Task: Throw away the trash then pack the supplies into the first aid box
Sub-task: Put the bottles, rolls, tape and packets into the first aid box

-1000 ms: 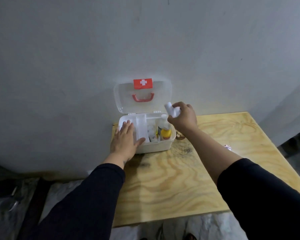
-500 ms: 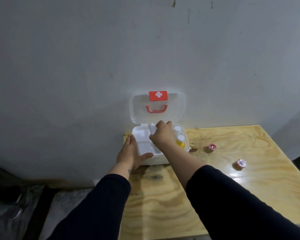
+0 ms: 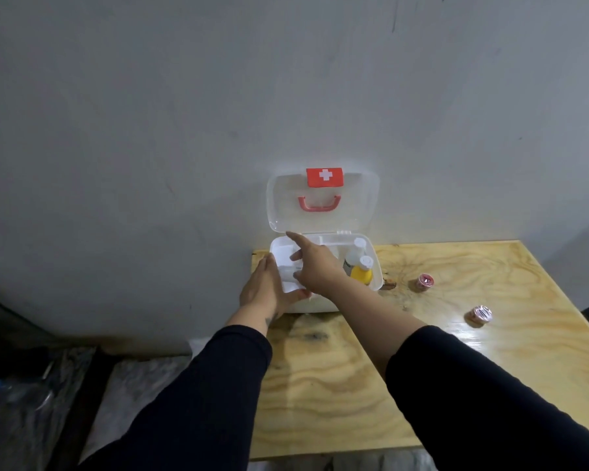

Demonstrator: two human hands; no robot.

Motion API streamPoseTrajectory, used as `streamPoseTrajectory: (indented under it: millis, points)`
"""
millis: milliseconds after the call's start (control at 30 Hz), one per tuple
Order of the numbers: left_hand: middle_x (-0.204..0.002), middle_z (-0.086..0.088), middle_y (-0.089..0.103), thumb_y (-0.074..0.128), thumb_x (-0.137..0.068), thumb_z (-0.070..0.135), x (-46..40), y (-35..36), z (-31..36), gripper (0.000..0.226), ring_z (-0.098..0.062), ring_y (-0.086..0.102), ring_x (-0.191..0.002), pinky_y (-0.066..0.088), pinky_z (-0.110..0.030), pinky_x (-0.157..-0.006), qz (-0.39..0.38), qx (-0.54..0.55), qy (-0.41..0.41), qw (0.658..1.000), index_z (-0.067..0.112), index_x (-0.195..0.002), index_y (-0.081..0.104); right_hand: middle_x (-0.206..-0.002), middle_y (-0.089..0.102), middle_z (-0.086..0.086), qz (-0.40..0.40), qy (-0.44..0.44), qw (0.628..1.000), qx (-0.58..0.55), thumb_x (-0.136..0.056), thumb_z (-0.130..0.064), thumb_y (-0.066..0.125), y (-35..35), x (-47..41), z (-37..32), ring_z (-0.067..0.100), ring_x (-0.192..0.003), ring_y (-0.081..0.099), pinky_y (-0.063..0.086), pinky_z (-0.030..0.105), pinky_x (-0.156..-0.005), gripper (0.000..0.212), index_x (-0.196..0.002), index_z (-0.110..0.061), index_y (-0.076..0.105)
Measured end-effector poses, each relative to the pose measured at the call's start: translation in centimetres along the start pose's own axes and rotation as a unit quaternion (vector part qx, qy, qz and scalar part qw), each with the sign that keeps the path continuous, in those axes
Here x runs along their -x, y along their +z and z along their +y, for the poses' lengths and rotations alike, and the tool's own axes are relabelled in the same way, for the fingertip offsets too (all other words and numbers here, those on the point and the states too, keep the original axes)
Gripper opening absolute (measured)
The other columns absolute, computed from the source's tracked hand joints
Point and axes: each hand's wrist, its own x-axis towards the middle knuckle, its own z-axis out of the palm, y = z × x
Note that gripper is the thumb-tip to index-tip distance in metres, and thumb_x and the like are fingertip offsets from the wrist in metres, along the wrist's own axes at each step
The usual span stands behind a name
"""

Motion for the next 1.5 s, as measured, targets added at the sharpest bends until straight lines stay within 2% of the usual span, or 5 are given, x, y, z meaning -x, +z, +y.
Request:
streamPoseTrajectory:
  millis: [200,633,900,1133,1500]
  points:
    - [-0.153,-0.004,0.035,0.06,-0.08,0.065,0.1,-2.4,1.9,0.093,-0.026,0.039,-0.138,0.039,-0.04,-0.109,-0.004,-0.105,0.04,0.994,0.014,-0.15,0.028,-0.121,0.067,0.003,0.074,-0.006,0.997,-0.023,-0.092,-0.011,0.052,-3.4,0.4,1.0,0.021,-0.105,0.063,0.054,0.033,-0.087,0.035,-0.124,-0.023,0.059]
    - [-0.136,0.002,0.058,0.054,-0.093,0.04,0.3,1.3,19.2,0.042,-0.021,0.054,-0.125,0.046,-0.036,-0.1,-0.086,-0.144,0.262,0.95,0.023,-0.131,0.058,-0.111,0.069,0.004,0.117,0.17,0.978,0.041,-0.086,-0.015,0.053,-13.2,6.3,14.4,0.024,-0.096,0.067,0.055,0.034,-0.081,0.031,-0.111,-0.025,0.065]
    - [-0.091,0.001,0.065,0.05,-0.088,0.036,-0.2,11.1,21.7,0.021,-0.027,0.061,-0.082,0.05,-0.032,-0.072,-0.184,-0.153,0.223,0.945,0.021,-0.091,0.064,-0.123,0.059,0.009,0.059,0.261,0.962,0.053,-0.086,-0.009,0.054,-11.9,8.8,25.5,0.027,-0.107,0.062,0.053,0.034,-0.084,0.035,-0.116,-0.024,0.063]
    - [-0.118,-0.002,0.066,0.052,-0.092,0.037,-1.0,13.4,20.4,0.037,-0.027,0.063,-0.104,0.053,-0.037,-0.088,-0.206,-0.183,0.171,0.946,0.021,-0.122,0.065,-0.125,0.05,0.011,0.035,0.252,0.966,0.039,-0.089,-0.012,0.044,-8.5,7.8,29.7,0.033,-0.119,0.048,0.048,0.037,-0.093,0.036,-0.119,-0.018,0.062]
    - [-0.108,-0.007,0.065,0.052,-0.094,0.033,-1.6,13.7,19.3,0.026,-0.025,0.057,-0.087,0.046,-0.033,-0.074,-0.168,-0.161,0.107,0.967,0.014,-0.107,0.063,-0.119,0.058,0.011,-0.021,0.055,0.993,0.107,-0.094,-0.008,0.043,-8.3,1.0,25.3,0.031,-0.111,0.055,0.051,0.036,-0.087,0.034,-0.12,-0.019,0.062]
